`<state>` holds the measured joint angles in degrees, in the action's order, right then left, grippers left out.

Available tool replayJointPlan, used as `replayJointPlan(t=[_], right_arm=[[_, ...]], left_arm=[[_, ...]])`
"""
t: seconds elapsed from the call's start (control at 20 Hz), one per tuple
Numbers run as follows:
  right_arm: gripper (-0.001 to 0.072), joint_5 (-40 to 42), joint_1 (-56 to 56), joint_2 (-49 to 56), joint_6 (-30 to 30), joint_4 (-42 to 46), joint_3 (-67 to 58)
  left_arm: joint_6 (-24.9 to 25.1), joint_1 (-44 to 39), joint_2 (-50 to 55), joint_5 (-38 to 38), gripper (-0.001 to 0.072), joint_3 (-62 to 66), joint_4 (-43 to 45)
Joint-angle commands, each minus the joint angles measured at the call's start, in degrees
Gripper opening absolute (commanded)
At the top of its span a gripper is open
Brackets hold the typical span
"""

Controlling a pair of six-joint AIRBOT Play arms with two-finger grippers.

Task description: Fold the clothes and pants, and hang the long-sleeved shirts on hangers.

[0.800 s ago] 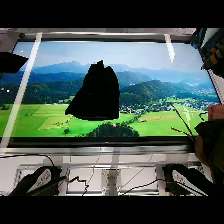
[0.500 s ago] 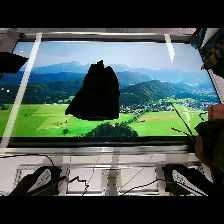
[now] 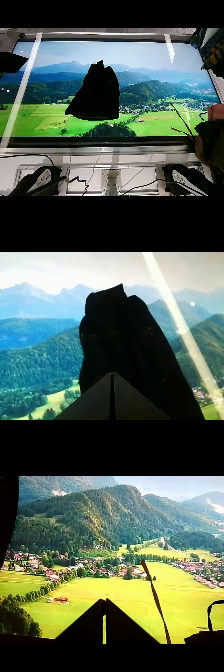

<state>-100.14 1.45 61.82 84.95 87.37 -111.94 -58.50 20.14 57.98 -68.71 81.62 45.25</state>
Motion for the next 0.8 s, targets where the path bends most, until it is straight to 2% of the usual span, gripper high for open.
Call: replayJointPlan(t=[0.0,0.1,0.2,0.35,0.4,0.5,0.6,0.65,0.75], right_arm=[[0.0044,4.92,-0.02,-0.04,-0.9,1.46,-0.02],[0.0043,10.69,-0.02,-0.04,-0.9,1.42,-0.02],[0.0043,13.35,-0.02,-0.04,-0.9,1.36,-0.02],[0.004,13.88,-0.02,-0.02,-0.87,1.18,-0.02],[0.004,13.9,-0.02,-0.02,-0.87,1.03,-0.02],[0.004,14.14,-0.02,-0.04,-0.9,1.05,-0.02],[0.0041,14.25,-0.02,-0.04,-0.9,1.05,-0.02],[0.004,14.25,-0.02,-0.04,-0.9,1.03,-0.02],[0.004,14.25,-0.02,-0.04,-0.9,1.05,-0.02]], left_arm=[[-0.07,-0.24,0.61,3.54,0.0015,-0.04,-1.25],[-0.46,-0.46,1.92,2.45,0.0016,-0.15,-1.11],[-1.11,-0.48,4.7,-2.29,0.0024,-0.22,-1.14],[-3.48,-1.79,11.08,-12.61,0.0024,-0.26,-1.18],[-5.22,-2.91,13.53,-14.91,0.0024,-0.26,-1.22],[-5.66,-6.51,18.75,-17.59,0.0014,-0.26,-2.4],[-5.18,-12.31,22.84,-15.5,0.0011,-0.26,-1.22],[-5.44,-15.93,23.91,-10.56,0.0011,-0.26,1.31],[-9.51,-23.58,24.22,3.19,0.0011,-0.24,9.18]])
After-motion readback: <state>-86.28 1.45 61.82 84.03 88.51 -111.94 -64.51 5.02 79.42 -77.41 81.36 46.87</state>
